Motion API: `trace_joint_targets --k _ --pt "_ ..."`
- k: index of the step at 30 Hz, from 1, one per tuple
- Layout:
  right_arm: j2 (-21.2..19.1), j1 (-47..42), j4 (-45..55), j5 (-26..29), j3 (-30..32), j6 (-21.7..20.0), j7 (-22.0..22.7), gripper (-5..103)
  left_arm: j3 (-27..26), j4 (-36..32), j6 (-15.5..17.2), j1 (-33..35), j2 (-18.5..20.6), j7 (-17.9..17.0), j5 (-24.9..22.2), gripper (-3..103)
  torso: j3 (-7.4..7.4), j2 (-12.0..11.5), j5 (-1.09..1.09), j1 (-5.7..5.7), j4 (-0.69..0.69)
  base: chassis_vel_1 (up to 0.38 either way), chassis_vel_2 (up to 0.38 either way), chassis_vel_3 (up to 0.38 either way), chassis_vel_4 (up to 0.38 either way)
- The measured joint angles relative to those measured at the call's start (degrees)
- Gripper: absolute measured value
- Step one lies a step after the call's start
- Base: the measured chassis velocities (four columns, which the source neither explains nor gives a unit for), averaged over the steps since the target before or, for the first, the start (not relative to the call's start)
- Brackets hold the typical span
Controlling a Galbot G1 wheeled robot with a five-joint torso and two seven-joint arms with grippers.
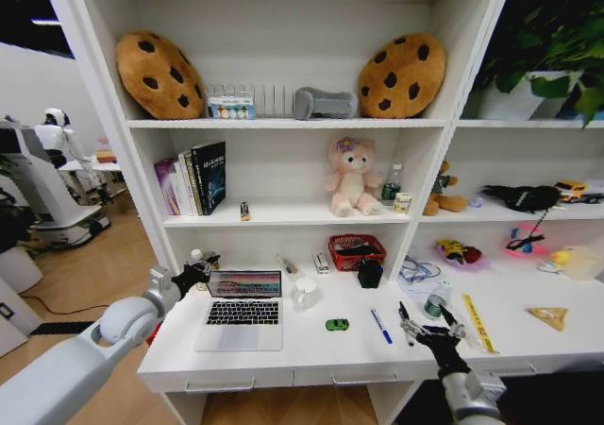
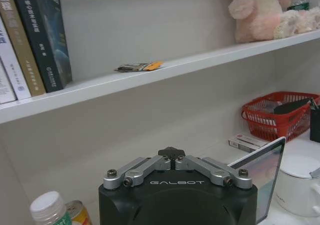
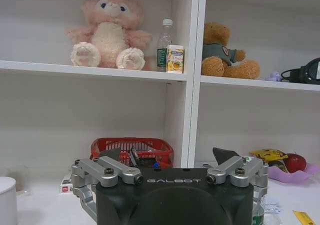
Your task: Organize the objects on the table.
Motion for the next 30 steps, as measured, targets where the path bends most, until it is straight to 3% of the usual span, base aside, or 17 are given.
trace_joint_targets --k 8,14,30 --pt "1.2 -0.4 -0.7 -0.3 0.7 0.6 -0.3 100 8.4 2.9 0.7 -8.9 -1.3 -0.6 -0.5 0 0.0 0.0 -0.01 0.0 0.0 0.0 0.0 0.0 0.0" --pt "1.4 0.1 -1.6 -0.2 0.9 0.8 -0.3 100 11.1 3.4 1.0 -10.2 -2.7 -1.3 -0.4 0 0.0 0.0 -0.01 0.0 0.0 0.0 0.0 0.0 0.0" --pt "1.6 1.0 -2.6 0.5 1.2 0.9 -0.3 100 8.7 0.9 1.5 -3.3 -2.8 -1.3 1.8 0 0.0 0.0 -0.01 0.0 0.01 0.0 0.0 0.0 0.0"
